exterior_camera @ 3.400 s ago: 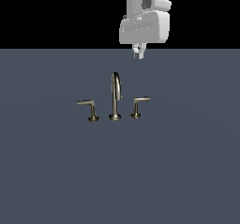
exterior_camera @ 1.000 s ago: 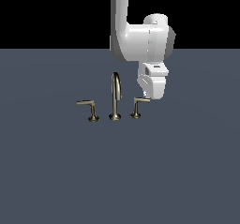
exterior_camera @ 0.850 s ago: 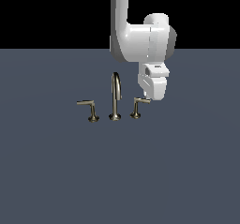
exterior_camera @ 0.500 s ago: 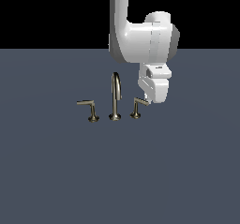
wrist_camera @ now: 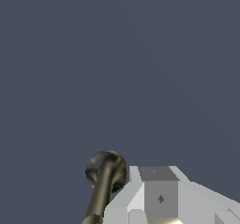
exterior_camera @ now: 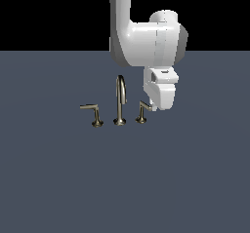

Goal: Turn on the faucet by rotating a designated handle.

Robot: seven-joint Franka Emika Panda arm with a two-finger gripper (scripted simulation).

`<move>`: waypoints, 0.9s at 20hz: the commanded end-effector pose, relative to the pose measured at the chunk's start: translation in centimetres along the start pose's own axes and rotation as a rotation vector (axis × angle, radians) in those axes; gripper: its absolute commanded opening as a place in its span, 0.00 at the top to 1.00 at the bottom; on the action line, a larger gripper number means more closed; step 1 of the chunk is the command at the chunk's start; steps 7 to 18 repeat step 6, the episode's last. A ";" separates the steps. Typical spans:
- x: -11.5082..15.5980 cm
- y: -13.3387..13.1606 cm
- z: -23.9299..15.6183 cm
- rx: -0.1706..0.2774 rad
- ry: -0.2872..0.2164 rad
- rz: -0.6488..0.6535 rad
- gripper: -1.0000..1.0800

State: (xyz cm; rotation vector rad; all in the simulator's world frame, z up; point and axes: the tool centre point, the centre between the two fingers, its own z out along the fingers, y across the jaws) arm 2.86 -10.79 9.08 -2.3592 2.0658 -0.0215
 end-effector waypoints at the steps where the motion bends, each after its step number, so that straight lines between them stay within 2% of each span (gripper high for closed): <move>1: -1.4 0.8 0.0 -0.009 -0.006 -0.008 1.00; 5: -2.7 1.7 -0.1 -0.012 -0.006 -0.007 1.00; 18: -2.7 1.7 -0.1 -0.012 -0.006 -0.007 1.00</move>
